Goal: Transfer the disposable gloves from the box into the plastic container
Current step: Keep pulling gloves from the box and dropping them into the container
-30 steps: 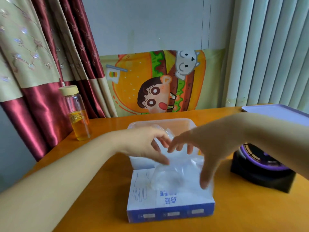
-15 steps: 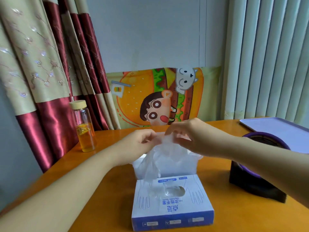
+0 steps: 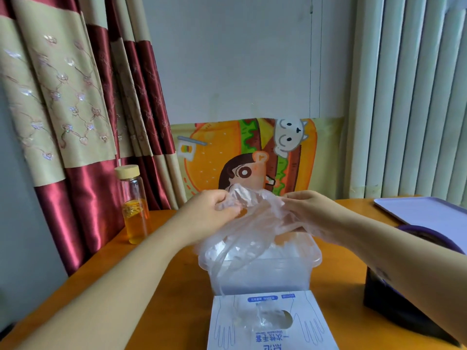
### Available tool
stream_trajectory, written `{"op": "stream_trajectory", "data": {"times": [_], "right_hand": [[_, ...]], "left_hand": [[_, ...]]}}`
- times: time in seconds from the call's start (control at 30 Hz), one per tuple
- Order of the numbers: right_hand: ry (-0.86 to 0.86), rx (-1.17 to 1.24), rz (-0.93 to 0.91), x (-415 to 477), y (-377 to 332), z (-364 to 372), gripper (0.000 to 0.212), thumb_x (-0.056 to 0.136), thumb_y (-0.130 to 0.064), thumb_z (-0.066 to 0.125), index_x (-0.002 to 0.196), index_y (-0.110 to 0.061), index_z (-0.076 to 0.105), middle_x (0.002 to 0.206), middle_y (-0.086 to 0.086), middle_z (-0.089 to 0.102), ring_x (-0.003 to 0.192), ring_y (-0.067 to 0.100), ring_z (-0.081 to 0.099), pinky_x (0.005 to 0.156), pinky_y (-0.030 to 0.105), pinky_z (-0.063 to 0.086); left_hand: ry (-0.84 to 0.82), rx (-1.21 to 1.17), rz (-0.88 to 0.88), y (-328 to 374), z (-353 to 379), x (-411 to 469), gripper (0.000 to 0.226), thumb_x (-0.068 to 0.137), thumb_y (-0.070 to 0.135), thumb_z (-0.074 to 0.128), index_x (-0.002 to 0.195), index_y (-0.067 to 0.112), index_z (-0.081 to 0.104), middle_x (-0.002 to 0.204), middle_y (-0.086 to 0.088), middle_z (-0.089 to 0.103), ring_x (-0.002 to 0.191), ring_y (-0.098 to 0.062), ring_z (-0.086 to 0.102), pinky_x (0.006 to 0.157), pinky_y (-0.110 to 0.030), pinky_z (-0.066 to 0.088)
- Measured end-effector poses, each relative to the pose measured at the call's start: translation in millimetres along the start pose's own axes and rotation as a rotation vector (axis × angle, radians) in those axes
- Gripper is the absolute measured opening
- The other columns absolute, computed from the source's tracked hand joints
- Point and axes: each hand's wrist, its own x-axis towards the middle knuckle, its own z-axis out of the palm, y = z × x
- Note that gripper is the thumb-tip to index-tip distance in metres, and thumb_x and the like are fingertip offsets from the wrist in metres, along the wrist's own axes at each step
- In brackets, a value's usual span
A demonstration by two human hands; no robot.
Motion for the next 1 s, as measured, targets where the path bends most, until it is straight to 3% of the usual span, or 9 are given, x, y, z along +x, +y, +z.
{"op": "stream_trajectory", "data": {"times": [0.13,0.27,0.37,0.5,0.6,0.73,0.83,0.93,1.0], "right_hand": [[-0.084,0.106,0.129,3,10,1,0.021,0.093,-0.017,0.057,0.090,-0.002,0.071,0.082,0.010,0.070,0.076,0.021,0.061,0.092,0.046,0.049],[-0.101,0.329,0.088,11,13,-8,0.039,0.091,-0.053,0.045,0.112,-0.025,0.061,0.104,0.007,0.072,0.096,0.021,0.068,0.090,0.041,0.051],[-0.012,0.194,-0.049,14,19,-15,0.053,0.072,-0.064,0.059,0.115,-0.034,0.053,0.117,0.001,0.064,0.101,0.015,0.066,0.093,0.042,0.050],[0.081,-0.145,-0.296,14,28,-14,0.041,0.076,-0.032,0.075,0.106,-0.023,0.049,0.120,-0.015,0.051,0.104,-0.001,0.059,0.075,0.021,0.053],[0.104,-0.376,-0.371,26,39,-13,0.025,0.081,-0.014,0.072,0.092,-0.026,0.053,0.119,-0.009,0.051,0.104,0.000,0.059,0.073,0.011,0.049],[0.038,-0.574,-0.212,41,48,-9,0.035,0.083,-0.013,0.070,0.114,-0.026,0.062,0.098,-0.011,0.061,0.084,0.007,0.065,0.072,0.014,0.050],[0.051,-0.763,-0.134,54,56,-4,0.058,0.083,-0.014,0.069,0.137,-0.020,0.048,0.128,-0.002,0.056,0.112,0.014,0.056,0.090,0.018,0.043],[-0.009,-0.938,-0.111,62,63,5,0.063,0.084,-0.015,0.066,0.142,-0.017,0.041,0.141,0.000,0.046,0.125,0.017,0.046,0.100,0.023,0.041],[-0.080,-1.057,-0.073,65,64,11,0.059,0.086,-0.017,0.064,0.141,-0.014,0.042,0.138,0.003,0.048,0.124,0.020,0.047,0.100,0.026,0.043]], "left_hand": [[0.060,-0.122,-0.135,-3,4,13,0.018,0.093,0.027,0.057,0.081,0.016,0.065,0.070,0.006,0.062,0.051,0.001,0.050,0.046,-0.011,0.036],[0.007,-0.053,-0.235,-14,8,33,0.018,0.090,0.026,0.055,0.084,0.012,0.065,0.083,0.001,0.064,0.065,-0.011,0.049,0.058,-0.024,0.037],[-0.036,-0.053,-0.267,-21,11,48,0.015,0.089,0.024,0.053,0.083,0.015,0.064,0.094,-0.003,0.066,0.072,-0.013,0.052,0.062,-0.026,0.039],[-0.197,-0.247,-0.361,-34,21,65,0.032,0.091,0.021,0.053,0.123,0.021,0.058,0.075,0.006,0.060,0.080,-0.016,0.048,0.071,-0.025,0.037],[-0.367,-0.410,-0.396,-49,29,78,0.019,0.092,0.021,0.055,0.109,0.025,0.059,0.082,0.004,0.062,0.090,-0.021,0.044,0.081,-0.033,0.036],[-0.498,-0.124,-0.318,-50,27,94,0.016,0.095,0.026,0.054,0.103,0.020,0.065,0.103,0.000,0.061,0.096,-0.017,0.052,0.087,-0.032,0.043],[-0.224,0.295,-0.240,-49,28,104,0.043,0.095,0.030,0.054,0.136,0.018,0.049,0.122,0.003,0.054,0.109,-0.016,0.055,0.094,-0.033,0.046],[0.143,0.407,0.063,-35,35,94,0.047,0.095,0.030,0.054,0.141,0.025,0.043,0.139,0.004,0.043,0.119,-0.016,0.049,0.094,-0.031,0.043],[-0.023,0.397,0.236,-27,46,86,0.045,0.094,0.034,0.056,0.138,0.028,0.047,0.138,0.008,0.045,0.122,-0.013,0.047,0.099,-0.030,0.041]]}}
